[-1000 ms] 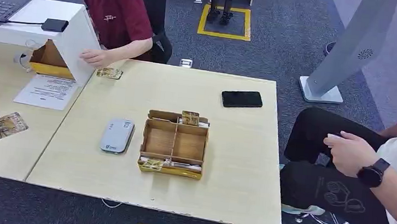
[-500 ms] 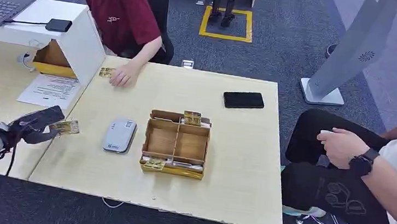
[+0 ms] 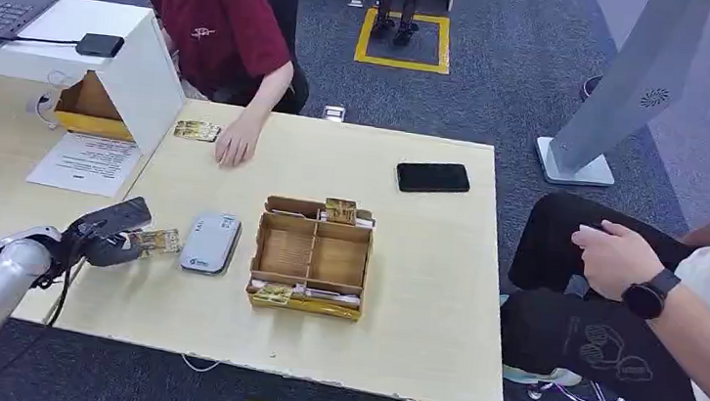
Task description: Pass the card to the sensor for recognition and then transmit it.
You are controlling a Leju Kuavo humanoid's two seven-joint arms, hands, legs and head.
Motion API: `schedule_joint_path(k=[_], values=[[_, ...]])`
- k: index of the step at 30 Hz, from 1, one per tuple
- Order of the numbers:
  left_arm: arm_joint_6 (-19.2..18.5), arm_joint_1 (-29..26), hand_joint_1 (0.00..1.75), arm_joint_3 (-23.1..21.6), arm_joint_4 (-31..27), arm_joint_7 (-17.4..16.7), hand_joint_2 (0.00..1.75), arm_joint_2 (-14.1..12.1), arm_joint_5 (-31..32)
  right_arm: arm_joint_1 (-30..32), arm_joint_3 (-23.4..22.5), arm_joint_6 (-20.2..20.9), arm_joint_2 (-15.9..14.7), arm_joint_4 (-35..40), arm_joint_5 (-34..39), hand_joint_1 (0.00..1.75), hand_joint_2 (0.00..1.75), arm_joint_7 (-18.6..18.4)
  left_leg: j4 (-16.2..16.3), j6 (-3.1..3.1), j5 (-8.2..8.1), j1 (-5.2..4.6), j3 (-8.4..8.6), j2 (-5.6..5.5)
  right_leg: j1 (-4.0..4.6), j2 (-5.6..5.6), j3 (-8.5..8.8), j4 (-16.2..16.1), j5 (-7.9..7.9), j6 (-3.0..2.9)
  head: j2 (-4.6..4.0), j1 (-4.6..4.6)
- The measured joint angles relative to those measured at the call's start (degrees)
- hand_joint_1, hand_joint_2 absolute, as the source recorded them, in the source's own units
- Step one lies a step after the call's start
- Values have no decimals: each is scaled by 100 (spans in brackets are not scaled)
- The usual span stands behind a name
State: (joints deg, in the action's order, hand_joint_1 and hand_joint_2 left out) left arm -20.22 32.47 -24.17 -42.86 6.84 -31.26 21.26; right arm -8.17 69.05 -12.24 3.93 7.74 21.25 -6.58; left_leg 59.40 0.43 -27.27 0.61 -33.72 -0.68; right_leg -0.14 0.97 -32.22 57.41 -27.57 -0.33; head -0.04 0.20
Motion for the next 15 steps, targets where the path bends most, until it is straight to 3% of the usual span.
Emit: schedule_joint_path(k=[10,15], values=[[-559,-217,175,44,-503,-35,175,-597,-1158,-1,149,0,0,0,37,0,0,15,0,0,0,1,-3,0,0,0,-2,1,-1,-1,0,0],[-627,-233,175,111,-690,-166,175,-771,-1265,-8,214,0,0,0,42,0,0,15,0,0,0,0,-3,0,-1,-2,-1,1,-1,-1,0,2]])
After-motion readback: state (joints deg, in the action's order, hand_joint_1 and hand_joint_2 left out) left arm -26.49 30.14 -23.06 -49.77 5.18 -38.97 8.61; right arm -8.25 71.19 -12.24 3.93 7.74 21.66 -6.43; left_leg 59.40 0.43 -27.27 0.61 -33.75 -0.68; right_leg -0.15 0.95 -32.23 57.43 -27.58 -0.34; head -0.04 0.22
